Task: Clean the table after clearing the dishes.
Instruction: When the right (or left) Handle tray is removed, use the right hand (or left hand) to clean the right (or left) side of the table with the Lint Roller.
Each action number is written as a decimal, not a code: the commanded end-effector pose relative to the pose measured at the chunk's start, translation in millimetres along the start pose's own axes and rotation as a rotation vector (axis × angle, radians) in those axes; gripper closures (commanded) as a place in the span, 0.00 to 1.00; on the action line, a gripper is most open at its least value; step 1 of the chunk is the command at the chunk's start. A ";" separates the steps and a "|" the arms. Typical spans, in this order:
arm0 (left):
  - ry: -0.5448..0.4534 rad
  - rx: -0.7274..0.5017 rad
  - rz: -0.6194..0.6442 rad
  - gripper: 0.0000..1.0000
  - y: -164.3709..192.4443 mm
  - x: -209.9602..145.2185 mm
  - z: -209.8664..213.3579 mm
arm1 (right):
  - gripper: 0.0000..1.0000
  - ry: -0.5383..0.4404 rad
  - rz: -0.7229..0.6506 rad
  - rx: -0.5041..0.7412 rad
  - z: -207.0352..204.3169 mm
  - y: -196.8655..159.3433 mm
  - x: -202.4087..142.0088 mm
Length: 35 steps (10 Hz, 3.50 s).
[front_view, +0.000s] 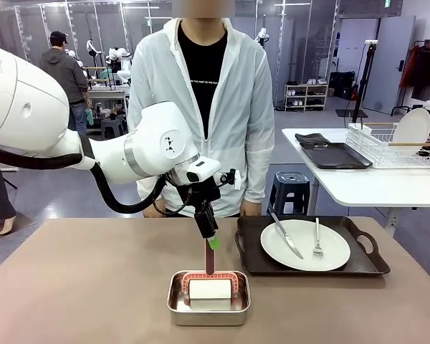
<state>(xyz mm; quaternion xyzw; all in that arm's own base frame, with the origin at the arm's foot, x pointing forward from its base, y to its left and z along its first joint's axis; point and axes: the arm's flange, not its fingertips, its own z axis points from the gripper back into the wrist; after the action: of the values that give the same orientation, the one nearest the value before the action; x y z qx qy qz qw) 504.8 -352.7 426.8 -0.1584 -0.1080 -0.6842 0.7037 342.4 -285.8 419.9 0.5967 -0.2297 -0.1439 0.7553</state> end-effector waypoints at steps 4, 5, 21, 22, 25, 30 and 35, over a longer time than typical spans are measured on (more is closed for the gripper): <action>-0.281 -0.077 0.416 0.00 25.0 -25.4 124.2 | 0.00 -0.004 0.000 0.007 0.9 4.3 -2.0; -0.378 -0.149 0.497 0.00 27.0 -47.4 151.8 | 0.00 -0.004 0.000 0.007 0.9 4.3 -2.0; -1.140 0.032 1.175 0.00 -46.7 -586.3 257.5 | 0.00 -0.004 0.000 0.007 0.9 4.3 -2.0; -1.099 0.005 1.258 0.00 -55.4 -604.8 246.5 | 0.00 -0.004 0.000 0.007 0.9 4.3 -2.0; -1.099 0.005 1.258 0.00 -55.4 -604.8 246.5 | 0.00 -0.004 0.000 0.007 0.9 4.3 -2.0; -1.099 0.005 1.258 0.00 -55.4 -604.8 246.5 | 0.00 -0.004 0.000 0.007 0.9 4.3 -2.0; -1.099 0.005 1.258 0.00 -55.4 -604.8 246.5 | 0.00 -0.004 0.000 0.007 0.9 4.3 -2.0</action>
<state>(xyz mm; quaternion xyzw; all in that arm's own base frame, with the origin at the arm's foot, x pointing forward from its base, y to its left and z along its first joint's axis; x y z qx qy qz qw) 444.3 298.7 435.0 -0.4991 -0.3323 0.0074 0.8002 342.2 -285.9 420.0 0.5966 -0.2299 -0.1440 0.7553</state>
